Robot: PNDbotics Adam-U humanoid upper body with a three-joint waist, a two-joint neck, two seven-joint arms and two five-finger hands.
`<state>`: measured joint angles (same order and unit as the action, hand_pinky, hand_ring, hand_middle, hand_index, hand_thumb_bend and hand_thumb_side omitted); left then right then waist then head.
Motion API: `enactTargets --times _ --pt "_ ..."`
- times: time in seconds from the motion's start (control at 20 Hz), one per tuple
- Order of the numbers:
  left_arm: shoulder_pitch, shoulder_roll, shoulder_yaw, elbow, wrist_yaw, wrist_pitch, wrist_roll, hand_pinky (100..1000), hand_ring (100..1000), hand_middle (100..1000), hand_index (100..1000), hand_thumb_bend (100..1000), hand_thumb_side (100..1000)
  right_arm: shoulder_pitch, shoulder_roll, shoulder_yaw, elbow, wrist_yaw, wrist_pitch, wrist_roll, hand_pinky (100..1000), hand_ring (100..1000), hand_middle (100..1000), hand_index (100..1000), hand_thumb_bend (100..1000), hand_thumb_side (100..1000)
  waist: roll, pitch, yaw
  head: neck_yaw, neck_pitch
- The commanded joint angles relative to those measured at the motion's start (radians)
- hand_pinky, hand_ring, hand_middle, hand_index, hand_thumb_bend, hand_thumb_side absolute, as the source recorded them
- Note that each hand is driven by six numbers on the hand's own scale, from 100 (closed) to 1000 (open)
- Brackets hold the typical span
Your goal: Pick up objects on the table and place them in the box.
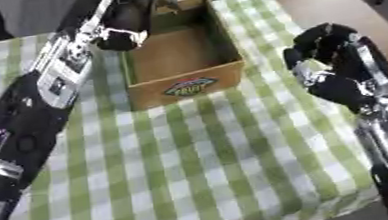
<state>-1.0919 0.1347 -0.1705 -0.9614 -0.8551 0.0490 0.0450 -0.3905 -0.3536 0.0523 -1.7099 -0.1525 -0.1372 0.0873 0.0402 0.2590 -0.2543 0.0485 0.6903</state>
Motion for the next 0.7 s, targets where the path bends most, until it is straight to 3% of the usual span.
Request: enactTargets --times 0.05,0.25,0.45,0.5,0.65,0.7 --pt "-0.028 -0.003 0.019 0.015 -0.039 -0.005 0.050 351 305 394 477 180 100 -0.028 0.001 0.009 -0.023 -0.012 0.000 0.016 584 530 510 598 282 173 -0.002 -0.009 -0.022 0.037 -0.028" --pt "-0.020 -0.007 0.035 0.052 -0.084 0.004 0.091 373 351 426 502 186 100 -0.044 0.009 0.019 -0.024 -0.013 0.001 0.029 584 529 509 597 281 177 0.005 0.009 -0.065 0.072 -0.048" --pt "-0.012 -0.008 0.044 0.079 -0.114 0.015 0.110 426 453 526 605 248 100 -0.050 0.010 0.023 -0.024 -0.012 0.001 0.035 584 529 509 596 281 179 0.011 0.018 -0.087 0.098 -0.059" --pt "-0.011 -0.008 0.044 0.084 -0.123 0.018 0.106 462 501 586 670 309 100 -0.051 0.010 0.023 -0.024 -0.012 0.001 0.036 584 529 509 596 281 180 0.012 0.019 -0.090 0.102 -0.061" --pt "-0.006 -0.010 0.042 0.092 -0.148 0.021 0.073 542 599 687 756 469 100 -0.050 0.011 0.024 -0.023 -0.011 0.001 0.037 584 529 509 596 281 181 0.017 0.020 -0.092 0.113 -0.064" --pt "-0.005 -0.011 0.042 0.096 -0.155 0.022 0.049 546 604 693 761 470 100 -0.050 0.011 0.024 -0.023 -0.011 0.001 0.038 584 529 509 596 281 181 0.018 0.020 -0.092 0.115 -0.064"
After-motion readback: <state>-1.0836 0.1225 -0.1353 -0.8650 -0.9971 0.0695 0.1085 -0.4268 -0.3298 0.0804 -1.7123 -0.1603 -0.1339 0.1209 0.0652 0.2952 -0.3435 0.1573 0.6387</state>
